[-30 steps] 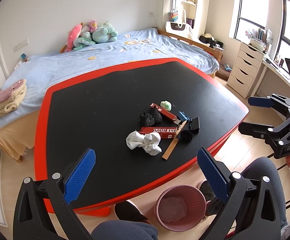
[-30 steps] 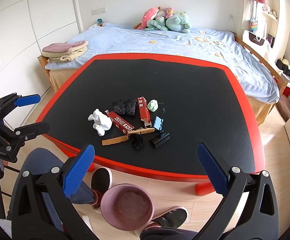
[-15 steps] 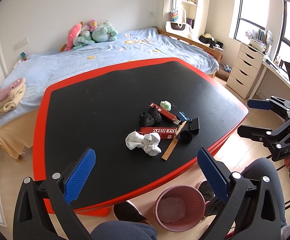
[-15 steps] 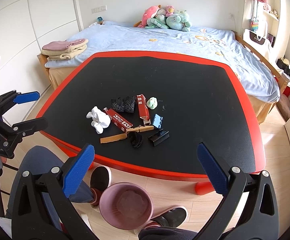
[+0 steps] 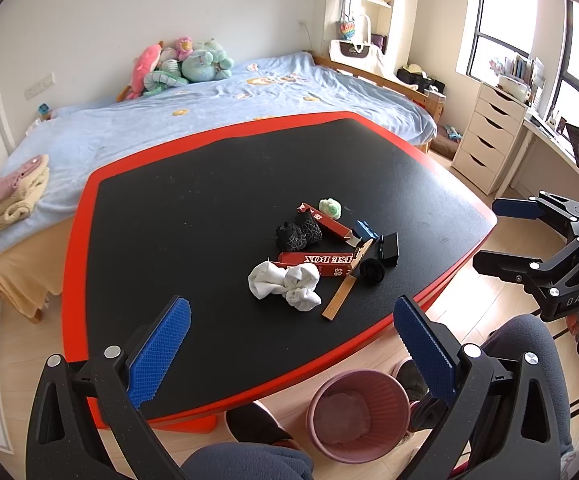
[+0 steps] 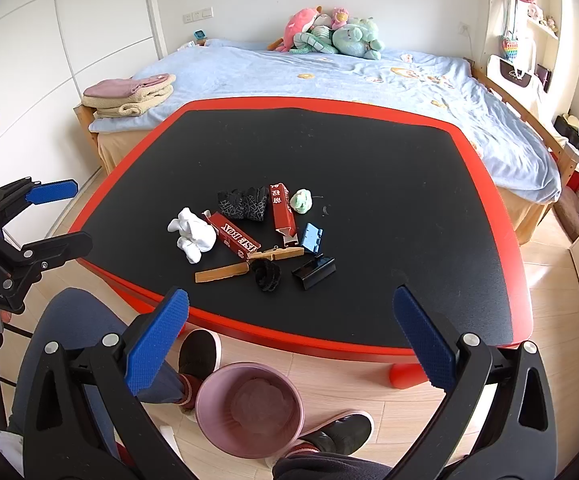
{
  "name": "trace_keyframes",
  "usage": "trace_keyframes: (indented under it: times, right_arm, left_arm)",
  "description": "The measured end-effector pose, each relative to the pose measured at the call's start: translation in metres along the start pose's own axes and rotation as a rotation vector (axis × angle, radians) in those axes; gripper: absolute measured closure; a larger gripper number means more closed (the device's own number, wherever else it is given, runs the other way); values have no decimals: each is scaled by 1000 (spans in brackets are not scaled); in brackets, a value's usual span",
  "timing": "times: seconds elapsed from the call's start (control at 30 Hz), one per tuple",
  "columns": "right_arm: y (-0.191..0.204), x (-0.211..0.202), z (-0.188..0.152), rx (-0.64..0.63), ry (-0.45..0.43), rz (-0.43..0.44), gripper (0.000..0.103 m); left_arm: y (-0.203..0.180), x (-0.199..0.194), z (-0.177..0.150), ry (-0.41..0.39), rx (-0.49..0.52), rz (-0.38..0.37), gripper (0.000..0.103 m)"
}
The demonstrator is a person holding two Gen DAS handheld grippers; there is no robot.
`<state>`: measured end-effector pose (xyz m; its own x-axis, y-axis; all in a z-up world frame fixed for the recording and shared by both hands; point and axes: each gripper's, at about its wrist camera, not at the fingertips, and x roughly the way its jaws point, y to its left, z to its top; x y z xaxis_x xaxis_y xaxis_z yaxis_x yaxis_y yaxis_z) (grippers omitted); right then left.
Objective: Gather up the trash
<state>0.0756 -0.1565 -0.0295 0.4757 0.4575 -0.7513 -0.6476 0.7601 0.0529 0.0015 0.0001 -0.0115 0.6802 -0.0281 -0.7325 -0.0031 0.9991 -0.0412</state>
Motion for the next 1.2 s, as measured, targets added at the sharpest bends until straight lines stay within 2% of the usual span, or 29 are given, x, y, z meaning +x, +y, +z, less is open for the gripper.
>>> trace_keyframes:
  times: [0.4, 0.8, 1.1, 1.17, 1.2]
  right_arm:
    - [-17, 16, 3, -28, 26, 9, 3]
    - [-45, 73, 14, -126, 115, 88, 3]
    - [-46, 115, 13, -237, 168, 139, 3]
    - [-46, 122, 12, -256, 177, 146, 5]
    - [-47, 125, 12, -262, 184, 151, 10]
  left_arm:
    - [2, 22, 0, 36, 7, -16, 6]
    - [17, 79, 8, 148, 19, -51, 6]
    - [27, 125, 12, 237, 17, -77, 6]
    - [28, 131, 12, 247, 20, -85, 6]
    - [28, 134, 12, 252, 21, -89, 6]
